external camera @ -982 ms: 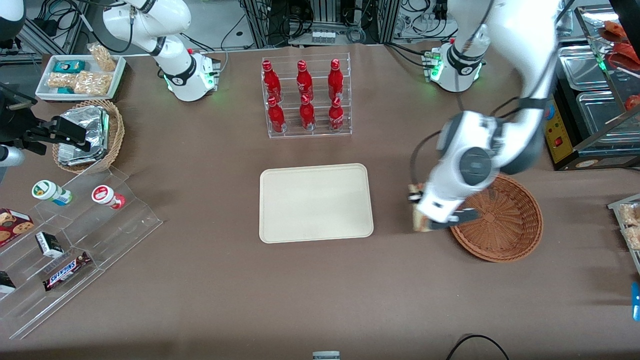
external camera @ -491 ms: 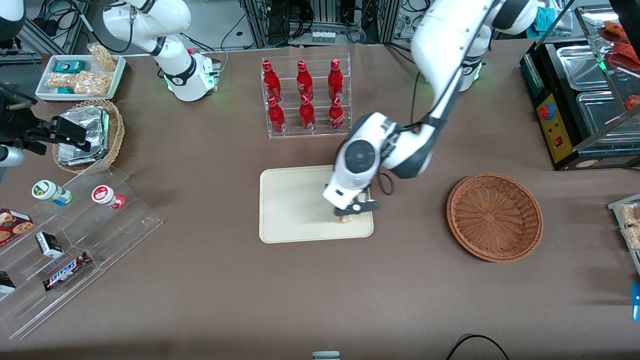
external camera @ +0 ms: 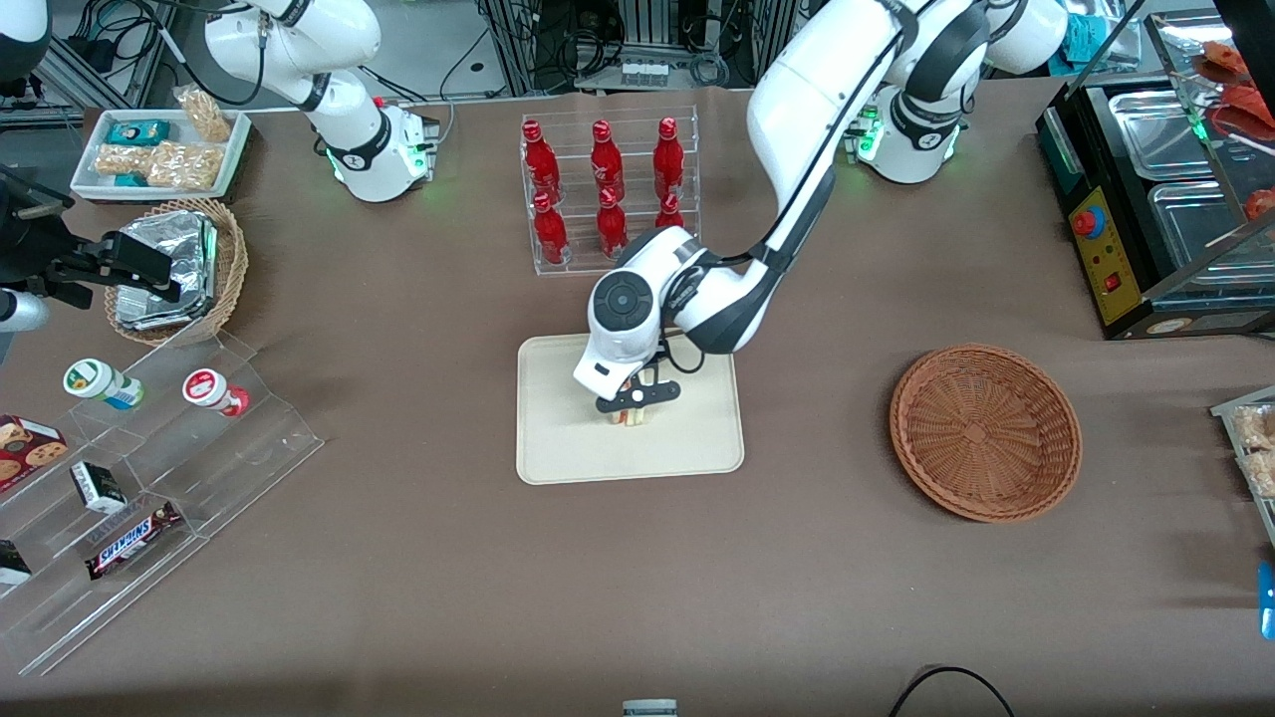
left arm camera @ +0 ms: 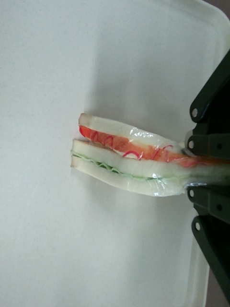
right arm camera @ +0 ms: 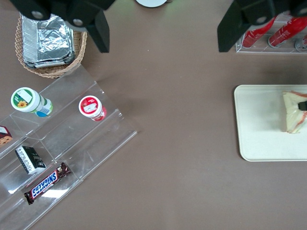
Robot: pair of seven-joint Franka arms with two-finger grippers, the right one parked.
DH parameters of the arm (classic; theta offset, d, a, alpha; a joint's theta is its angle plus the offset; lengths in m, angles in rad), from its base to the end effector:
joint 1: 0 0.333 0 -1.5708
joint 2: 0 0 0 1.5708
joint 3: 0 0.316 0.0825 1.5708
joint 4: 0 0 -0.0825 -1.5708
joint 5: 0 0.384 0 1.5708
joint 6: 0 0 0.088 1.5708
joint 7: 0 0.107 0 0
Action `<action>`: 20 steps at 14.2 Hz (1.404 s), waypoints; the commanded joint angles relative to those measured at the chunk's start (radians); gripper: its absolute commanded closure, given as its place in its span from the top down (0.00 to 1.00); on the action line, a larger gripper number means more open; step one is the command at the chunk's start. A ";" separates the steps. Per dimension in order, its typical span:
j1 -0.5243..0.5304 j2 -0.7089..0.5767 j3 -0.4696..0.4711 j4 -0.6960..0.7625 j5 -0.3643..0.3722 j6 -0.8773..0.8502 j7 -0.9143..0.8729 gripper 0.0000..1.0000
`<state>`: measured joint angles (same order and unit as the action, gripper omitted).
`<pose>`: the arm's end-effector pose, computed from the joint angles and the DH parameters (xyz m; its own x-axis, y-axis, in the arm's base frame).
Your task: Place sandwich from basket to tray
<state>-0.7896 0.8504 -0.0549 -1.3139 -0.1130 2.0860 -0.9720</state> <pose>0.4914 -0.5480 0.2207 0.9671 0.1996 -0.1574 0.2033 -0.9791 0.0078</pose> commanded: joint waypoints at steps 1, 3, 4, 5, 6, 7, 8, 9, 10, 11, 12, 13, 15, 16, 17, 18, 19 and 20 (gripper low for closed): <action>-0.005 0.047 0.010 0.079 -0.013 -0.021 -0.046 0.15; -0.004 0.035 0.010 0.077 -0.011 -0.024 -0.059 1.00; 0.003 0.023 0.012 0.077 -0.013 -0.030 -0.059 1.00; 0.006 -0.003 0.012 0.074 -0.028 -0.033 -0.057 1.00; 0.006 -0.030 0.013 0.070 -0.033 -0.053 -0.056 1.00; 0.003 -0.057 0.016 0.070 -0.021 -0.096 -0.044 1.00; 0.004 -0.095 0.021 0.065 -0.016 -0.128 -0.040 1.00; 0.006 -0.134 0.038 0.047 -0.008 -0.164 -0.034 1.00; 0.003 -0.171 0.058 0.036 0.025 -0.203 -0.007 1.00; 0.006 -0.210 0.072 0.013 0.056 -0.249 0.033 1.00; 0.007 -0.259 0.075 -0.034 0.052 -0.288 0.033 1.00; 0.021 -0.293 0.087 -0.083 0.056 -0.308 0.036 1.00; 0.073 -0.347 0.110 -0.137 0.061 -0.303 0.052 1.00; 0.111 -0.359 0.110 -0.149 0.061 -0.307 0.064 1.00; 0.139 -0.379 0.110 -0.166 0.061 -0.308 0.114 1.00; 0.173 -0.399 0.110 -0.191 0.061 -0.314 0.165 1.00; 0.208 -0.437 0.110 -0.229 0.061 -0.314 0.209 1.00; 0.226 -0.467 0.110 -0.261 0.061 -0.313 0.242 1.00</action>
<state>-0.5974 0.4795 0.0624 -1.4709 -0.0592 1.7713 -0.7902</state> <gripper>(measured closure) 0.000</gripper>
